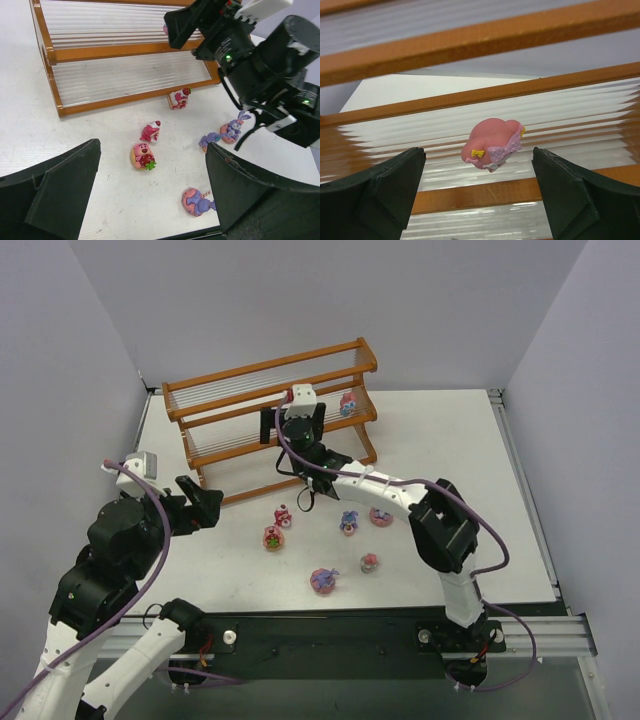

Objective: Place and organize the plastic toys onto the shelf

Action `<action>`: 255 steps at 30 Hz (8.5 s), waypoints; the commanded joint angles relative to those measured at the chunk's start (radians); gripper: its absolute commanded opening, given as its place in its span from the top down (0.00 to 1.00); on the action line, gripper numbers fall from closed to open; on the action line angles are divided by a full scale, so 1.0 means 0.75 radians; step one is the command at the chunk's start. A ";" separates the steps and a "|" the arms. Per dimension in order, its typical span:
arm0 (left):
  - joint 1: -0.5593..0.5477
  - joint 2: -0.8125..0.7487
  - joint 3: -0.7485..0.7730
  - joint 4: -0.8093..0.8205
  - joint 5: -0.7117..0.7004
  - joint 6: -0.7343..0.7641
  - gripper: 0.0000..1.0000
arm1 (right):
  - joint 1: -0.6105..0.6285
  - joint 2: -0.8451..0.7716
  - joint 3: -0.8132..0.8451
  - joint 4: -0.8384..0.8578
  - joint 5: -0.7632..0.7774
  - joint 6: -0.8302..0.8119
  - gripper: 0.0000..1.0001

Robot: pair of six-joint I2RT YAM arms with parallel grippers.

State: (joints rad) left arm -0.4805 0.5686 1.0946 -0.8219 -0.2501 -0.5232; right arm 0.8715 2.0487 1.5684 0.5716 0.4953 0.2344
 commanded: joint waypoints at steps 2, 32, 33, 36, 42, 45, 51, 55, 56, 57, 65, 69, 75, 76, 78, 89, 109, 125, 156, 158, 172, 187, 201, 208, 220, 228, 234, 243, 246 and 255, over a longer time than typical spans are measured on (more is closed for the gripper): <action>0.009 -0.014 0.021 -0.013 -0.004 -0.008 0.04 | 0.006 -0.287 -0.066 -0.136 0.035 0.053 0.06; 0.003 -0.003 -0.050 -0.019 0.074 0.094 0.04 | -0.041 -1.353 -0.790 -1.525 -0.245 0.749 0.21; 0.002 -0.018 -0.062 -0.023 0.074 0.090 0.04 | -0.033 -1.400 -0.835 -1.529 -0.308 0.729 0.20; 0.002 -0.042 -0.099 -0.025 0.108 0.078 0.03 | -0.006 -1.469 -0.997 -1.533 -0.484 0.726 0.20; -0.008 -0.040 -0.132 -0.013 0.178 0.049 0.03 | 0.061 -1.453 -1.162 -1.491 -0.456 0.716 0.20; -0.008 -0.006 -0.128 0.008 0.186 0.031 0.03 | 0.118 -1.421 -1.181 -1.435 -0.417 0.675 0.19; -0.008 0.064 -0.081 0.012 0.199 0.000 0.03 | 0.167 -1.355 -1.206 -1.321 -0.425 0.616 0.20; -0.008 0.038 -0.097 0.028 0.194 -0.028 0.03 | 0.192 -1.310 -1.222 -1.298 -0.360 0.632 0.24; -0.008 0.029 -0.101 0.032 0.194 -0.033 0.03 | 0.192 -1.304 -1.246 -1.278 -0.350 0.649 0.24; -0.006 0.019 -0.105 0.036 0.192 -0.045 0.03 | 0.194 -1.294 -1.261 -1.259 -0.350 0.649 0.24; -0.006 -0.010 -0.093 0.040 0.205 -0.051 0.03 | 0.210 -1.261 -1.381 -1.049 -0.309 0.608 0.24; -0.006 -0.010 -0.075 0.030 0.207 -0.037 0.03 | 0.210 -1.230 -1.404 -0.957 -0.278 0.549 0.25; -0.006 -0.012 -0.040 0.002 0.203 -0.008 0.03 | 0.208 -1.143 -1.380 -0.887 -0.247 0.493 0.29; -0.006 -0.014 -0.032 -0.004 0.203 -0.006 0.03 | 0.208 -1.128 -1.371 -0.883 -0.249 0.489 0.31; -0.006 -0.016 -0.024 -0.017 0.196 0.004 0.03 | 0.208 -1.104 -1.365 -0.879 -0.268 0.491 0.35; -0.006 -0.036 -0.005 -0.047 0.190 0.021 0.03 | 0.206 -1.110 -1.251 -0.973 -0.264 0.530 0.94; -0.002 0.229 0.291 -0.371 -0.215 -0.102 0.03 | 0.184 -0.263 0.331 -1.300 -0.403 0.287 1.00; 0.021 0.058 0.130 -0.269 -0.379 -0.088 0.03 | 0.188 0.220 0.858 -1.047 -0.401 0.225 1.00; 0.037 -0.515 -0.541 0.241 -0.471 0.115 0.03 | 0.165 0.449 1.046 -0.756 -0.145 0.084 0.99; 0.058 -0.503 -0.537 0.237 -0.454 0.113 0.03 | 0.163 0.463 1.056 -0.809 -0.123 0.119 0.99; 0.074 -0.521 -0.547 0.239 -0.430 0.115 0.03 | 0.149 0.469 1.056 -0.875 -0.116 0.266 0.89; 0.074 -0.533 -0.549 0.237 -0.421 0.121 0.03 | 0.155 0.488 0.967 -0.734 -0.172 0.277 0.86; 0.074 -0.537 -0.547 0.235 -0.411 0.129 0.03 | 0.184 0.414 0.793 -0.592 -0.096 0.223 0.84; 0.074 -0.537 -0.547 0.237 -0.411 0.131 0.03 | 0.184 0.420 0.791 -0.580 -0.102 0.213 0.66; 0.074 -0.537 -0.549 0.235 -0.409 0.135 0.03 | 0.184 0.334 0.735 -0.529 -0.114 0.232 0.99; 0.078 -0.529 -0.541 0.239 -0.370 0.156 0.03 | 0.204 0.148 0.539 -0.427 -0.141 0.174 1.00; 0.080 -0.511 -0.527 0.259 -0.260 0.219 0.03 | 0.231 -0.017 0.382 -0.441 -0.192 0.174 1.00; 0.080 -0.421 -0.525 0.337 0.333 0.303 0.03 | 0.257 -0.426 0.163 -0.925 -0.337 0.380 1.00; 0.080 -0.361 -0.539 0.414 0.519 0.248 0.02 | 0.255 -0.534 0.101 -1.048 -0.429 0.452 1.00; 0.082 -0.374 -0.607 0.752 0.854 0.196 0.07 | 0.262 -0.709 -0.013 -1.208 -0.793 0.581 1.00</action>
State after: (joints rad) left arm -0.4236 0.2962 0.6277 -0.4427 0.2169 -0.3725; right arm 1.0641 1.5532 1.5856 -0.2531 0.0372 0.6052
